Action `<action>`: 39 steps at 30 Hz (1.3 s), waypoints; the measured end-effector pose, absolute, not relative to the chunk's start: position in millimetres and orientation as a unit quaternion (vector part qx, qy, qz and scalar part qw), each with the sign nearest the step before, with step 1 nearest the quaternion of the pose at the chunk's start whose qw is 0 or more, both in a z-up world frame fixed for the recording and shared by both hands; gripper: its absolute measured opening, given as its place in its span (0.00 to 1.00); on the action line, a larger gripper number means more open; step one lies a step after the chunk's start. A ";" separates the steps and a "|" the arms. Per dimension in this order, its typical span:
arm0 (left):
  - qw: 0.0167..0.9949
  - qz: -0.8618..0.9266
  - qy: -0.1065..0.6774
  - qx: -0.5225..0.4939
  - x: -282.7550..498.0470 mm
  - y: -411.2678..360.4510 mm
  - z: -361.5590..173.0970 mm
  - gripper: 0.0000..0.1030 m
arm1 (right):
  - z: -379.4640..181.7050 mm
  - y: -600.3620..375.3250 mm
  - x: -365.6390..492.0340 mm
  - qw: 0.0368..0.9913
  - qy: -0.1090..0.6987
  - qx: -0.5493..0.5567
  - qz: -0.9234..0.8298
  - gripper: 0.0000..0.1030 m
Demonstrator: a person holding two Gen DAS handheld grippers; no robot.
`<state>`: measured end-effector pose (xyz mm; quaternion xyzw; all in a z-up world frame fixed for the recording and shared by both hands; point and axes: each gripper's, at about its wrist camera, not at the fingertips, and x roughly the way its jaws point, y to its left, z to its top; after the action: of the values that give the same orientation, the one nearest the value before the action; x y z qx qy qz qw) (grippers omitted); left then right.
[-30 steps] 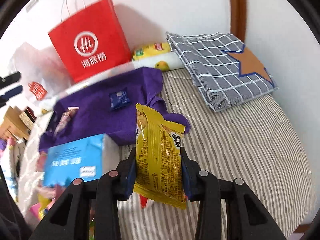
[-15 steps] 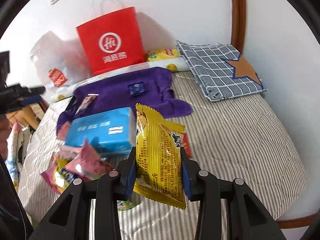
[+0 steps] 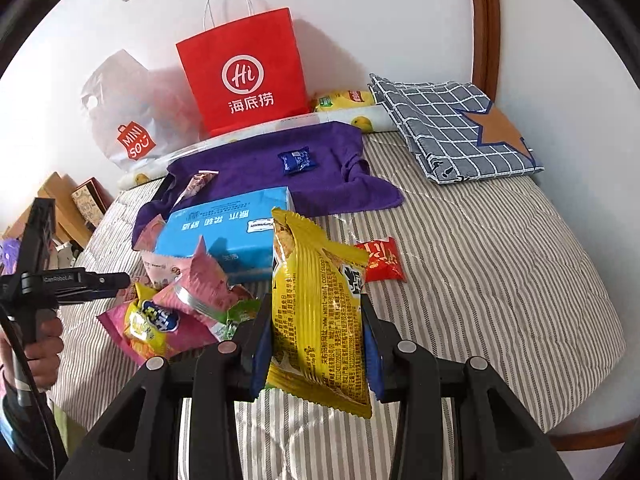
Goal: Organize snacks
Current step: 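Grasp the yellow chip bag with the right gripper while the left grasps the strawberry-print bag, then lift the yellow chip bag and strawberry-print bag off the bed with both grippers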
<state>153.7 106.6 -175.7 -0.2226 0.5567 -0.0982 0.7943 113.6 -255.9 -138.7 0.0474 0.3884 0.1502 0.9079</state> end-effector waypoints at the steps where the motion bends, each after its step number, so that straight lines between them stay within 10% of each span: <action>1: 0.793 -0.100 0.558 -0.225 153.5 105.1 -177.2 0.61 | -137.9 -257.0 111.5 0.909 0.387 0.047 0.150 0.35; 12: 0.818 -0.067 0.553 -0.147 157.3 68.2 -181.3 0.61 | -140.8 -271.0 101.4 0.908 0.389 0.062 0.143 0.35; 17: 0.832 -0.061 0.540 -0.113 154.6 68.2 -184.2 0.43 | -149.3 -275.9 103.4 0.905 0.394 0.073 0.144 0.35; 39: 0.892 0.028 0.446 -0.071 116.0 95.9 -189.7 0.45 | -203.3 -260.4 157.5 0.911 0.367 0.049 0.179 0.35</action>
<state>116.0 95.9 -189.7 -0.0710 0.4460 0.0276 0.8918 157.5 -260.4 -203.3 0.0491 0.3673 0.1790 0.9114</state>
